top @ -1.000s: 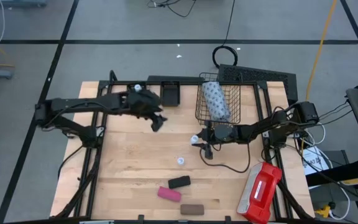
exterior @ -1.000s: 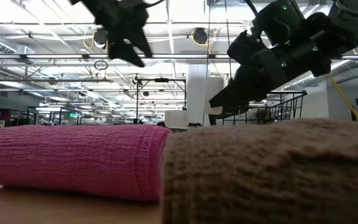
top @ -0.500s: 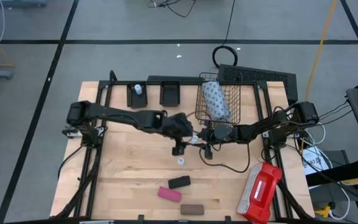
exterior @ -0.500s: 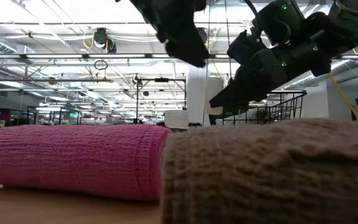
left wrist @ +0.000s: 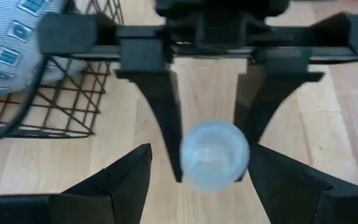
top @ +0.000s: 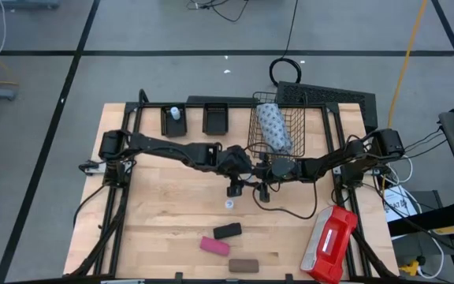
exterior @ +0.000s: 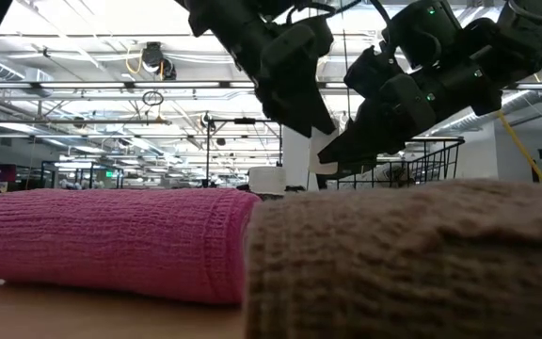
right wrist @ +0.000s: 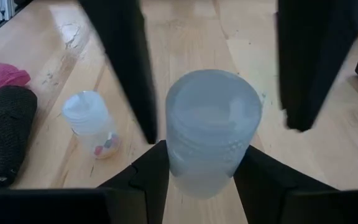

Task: Pick & place medical supplies in basket/bin
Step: Put the right white pill bottle into the left black basket

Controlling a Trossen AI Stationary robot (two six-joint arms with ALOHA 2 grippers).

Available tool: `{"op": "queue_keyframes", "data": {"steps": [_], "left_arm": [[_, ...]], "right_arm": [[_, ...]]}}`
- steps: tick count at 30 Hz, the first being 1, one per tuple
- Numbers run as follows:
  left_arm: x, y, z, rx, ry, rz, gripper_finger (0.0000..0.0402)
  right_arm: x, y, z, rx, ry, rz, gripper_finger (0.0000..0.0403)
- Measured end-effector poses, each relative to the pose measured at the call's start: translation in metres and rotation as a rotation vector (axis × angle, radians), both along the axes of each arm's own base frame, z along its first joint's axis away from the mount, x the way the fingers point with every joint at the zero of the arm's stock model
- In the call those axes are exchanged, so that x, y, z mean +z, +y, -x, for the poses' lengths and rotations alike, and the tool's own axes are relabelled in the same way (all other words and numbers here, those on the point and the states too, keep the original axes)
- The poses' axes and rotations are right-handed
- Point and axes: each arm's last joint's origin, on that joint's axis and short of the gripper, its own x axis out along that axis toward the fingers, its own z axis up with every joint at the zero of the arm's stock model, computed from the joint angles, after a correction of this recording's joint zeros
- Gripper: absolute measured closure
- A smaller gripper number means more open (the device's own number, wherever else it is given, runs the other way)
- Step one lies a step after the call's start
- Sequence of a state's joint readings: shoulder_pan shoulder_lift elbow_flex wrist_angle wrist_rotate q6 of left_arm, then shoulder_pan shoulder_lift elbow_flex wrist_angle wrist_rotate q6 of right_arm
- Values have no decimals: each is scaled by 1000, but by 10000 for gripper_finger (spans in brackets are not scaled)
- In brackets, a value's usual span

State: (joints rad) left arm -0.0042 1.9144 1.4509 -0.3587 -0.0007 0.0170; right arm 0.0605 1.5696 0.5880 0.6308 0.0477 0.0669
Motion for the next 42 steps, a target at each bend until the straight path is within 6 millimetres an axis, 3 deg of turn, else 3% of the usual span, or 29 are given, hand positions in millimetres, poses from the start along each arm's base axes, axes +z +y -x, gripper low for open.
{"op": "queue_keyframes", "data": {"steps": [9,18,22,26,35,42], "left_arm": [[6,8,2,7,-16,68,139],[3,7,0,2,-18,99,227],[3,7,0,6,-18,101,246],[2,7,-1,19,-14,113,241],[1,8,0,38,-8,120,174],[1,8,0,28,-8,111,188]], "right_arm": [[0,0,0,0,4,0,256],[-1,0,0,0,9,1,260],[-1,0,0,-1,9,1,255],[-1,0,0,0,11,1,258],[-1,0,0,1,8,1,255],[-1,0,0,1,8,1,258]]}}
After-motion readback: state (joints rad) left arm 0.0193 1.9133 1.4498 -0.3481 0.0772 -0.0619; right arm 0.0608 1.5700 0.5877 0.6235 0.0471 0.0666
